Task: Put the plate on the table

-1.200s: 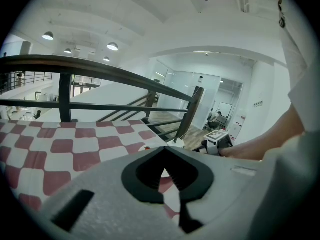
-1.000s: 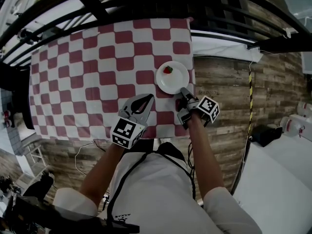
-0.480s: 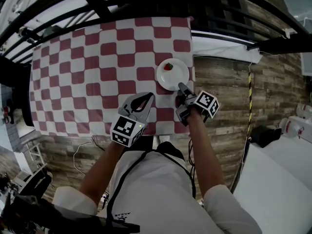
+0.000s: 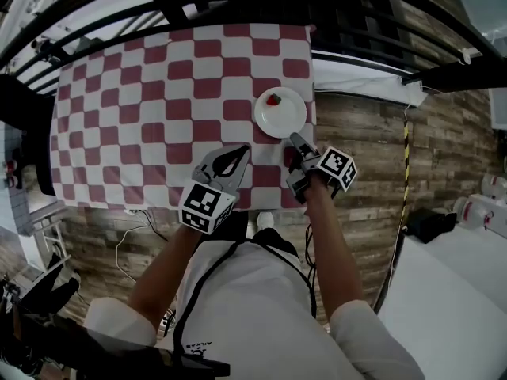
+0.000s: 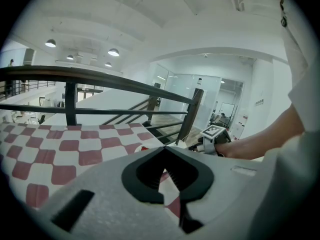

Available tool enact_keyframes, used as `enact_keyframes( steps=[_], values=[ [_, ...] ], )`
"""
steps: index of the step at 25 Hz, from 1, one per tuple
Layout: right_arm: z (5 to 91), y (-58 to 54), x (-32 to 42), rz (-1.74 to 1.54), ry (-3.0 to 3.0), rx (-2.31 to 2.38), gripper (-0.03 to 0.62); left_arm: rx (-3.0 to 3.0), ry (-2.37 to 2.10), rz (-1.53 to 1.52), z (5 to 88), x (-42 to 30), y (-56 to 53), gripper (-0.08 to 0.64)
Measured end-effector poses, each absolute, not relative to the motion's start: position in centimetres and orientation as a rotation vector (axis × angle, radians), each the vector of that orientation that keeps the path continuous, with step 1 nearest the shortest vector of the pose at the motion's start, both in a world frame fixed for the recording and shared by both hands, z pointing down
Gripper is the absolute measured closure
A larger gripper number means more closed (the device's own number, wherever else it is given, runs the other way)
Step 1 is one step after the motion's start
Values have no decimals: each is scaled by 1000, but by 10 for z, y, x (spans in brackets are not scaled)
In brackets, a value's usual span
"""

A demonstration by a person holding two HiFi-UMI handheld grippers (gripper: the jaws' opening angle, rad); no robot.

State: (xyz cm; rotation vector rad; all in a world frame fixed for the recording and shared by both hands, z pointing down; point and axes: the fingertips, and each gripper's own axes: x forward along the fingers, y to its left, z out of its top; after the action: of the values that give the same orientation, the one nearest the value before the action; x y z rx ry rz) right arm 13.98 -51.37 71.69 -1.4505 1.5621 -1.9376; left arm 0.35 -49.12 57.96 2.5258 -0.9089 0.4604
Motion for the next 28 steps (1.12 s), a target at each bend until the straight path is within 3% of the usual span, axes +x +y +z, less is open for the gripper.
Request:
enact_keyframes(
  steps=[2,4,28],
  values=[
    [708,-509,141,-1914,1596,-1443,497,2532,-916,457,575,5,-485,555],
    [696,-504,142,-1877,1653,-1428,586,2540,-925,448,570,8,-478,555],
    [535,-356,141,-1527,1995,-1097,588,2628,-1063,354,492,21,-353,555]
  ],
)
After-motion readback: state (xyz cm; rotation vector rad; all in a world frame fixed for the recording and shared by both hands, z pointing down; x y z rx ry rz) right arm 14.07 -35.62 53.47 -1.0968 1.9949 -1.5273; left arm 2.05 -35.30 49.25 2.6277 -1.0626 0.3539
